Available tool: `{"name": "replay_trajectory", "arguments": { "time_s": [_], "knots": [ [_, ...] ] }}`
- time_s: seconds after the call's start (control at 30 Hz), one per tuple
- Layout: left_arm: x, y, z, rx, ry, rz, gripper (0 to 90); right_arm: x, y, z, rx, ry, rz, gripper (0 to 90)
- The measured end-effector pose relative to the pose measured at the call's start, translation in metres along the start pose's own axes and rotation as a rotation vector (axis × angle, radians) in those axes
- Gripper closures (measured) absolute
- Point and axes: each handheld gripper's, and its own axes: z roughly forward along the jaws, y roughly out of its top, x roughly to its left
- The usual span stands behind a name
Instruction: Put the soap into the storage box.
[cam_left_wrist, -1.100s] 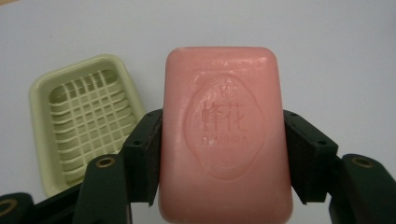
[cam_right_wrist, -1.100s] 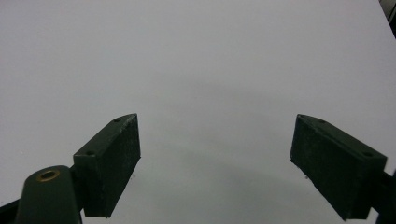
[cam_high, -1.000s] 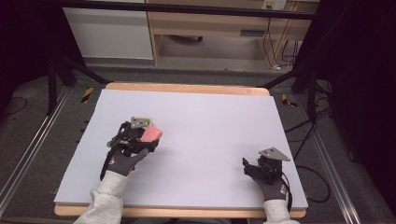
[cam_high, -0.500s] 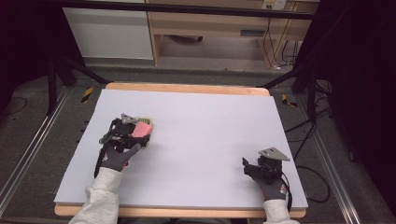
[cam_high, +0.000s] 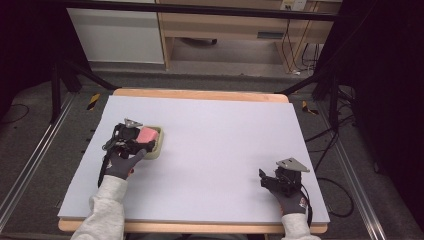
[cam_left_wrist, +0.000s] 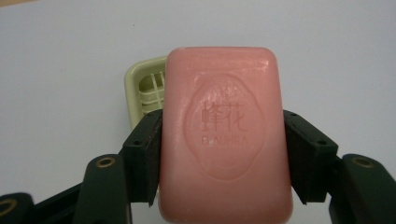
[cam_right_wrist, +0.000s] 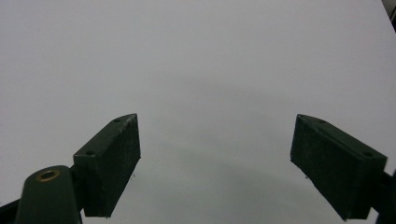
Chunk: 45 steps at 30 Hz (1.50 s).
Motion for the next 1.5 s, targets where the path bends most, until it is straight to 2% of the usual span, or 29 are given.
{"name": "replay_trajectory", "arguments": {
  "time_s": [0.57,0.7,1.5],
  "knots": [
    [0.007,0.008,0.020,0.015,0.017,-0.016,37.3,-0.001,0.000,-0.001,-0.006,-0.006,0.005,16.1],
    [0.008,0.008,0.025,0.017,0.034,-0.017,37.3,-0.001,0.000,0.000,-0.004,-0.004,0.002,16.1],
    [0.017,0.001,0.052,0.061,0.019,-0.050,37.3,-0.001,0.000,0.001,-0.001,-0.001,0.006,15.8]
  ]
}}
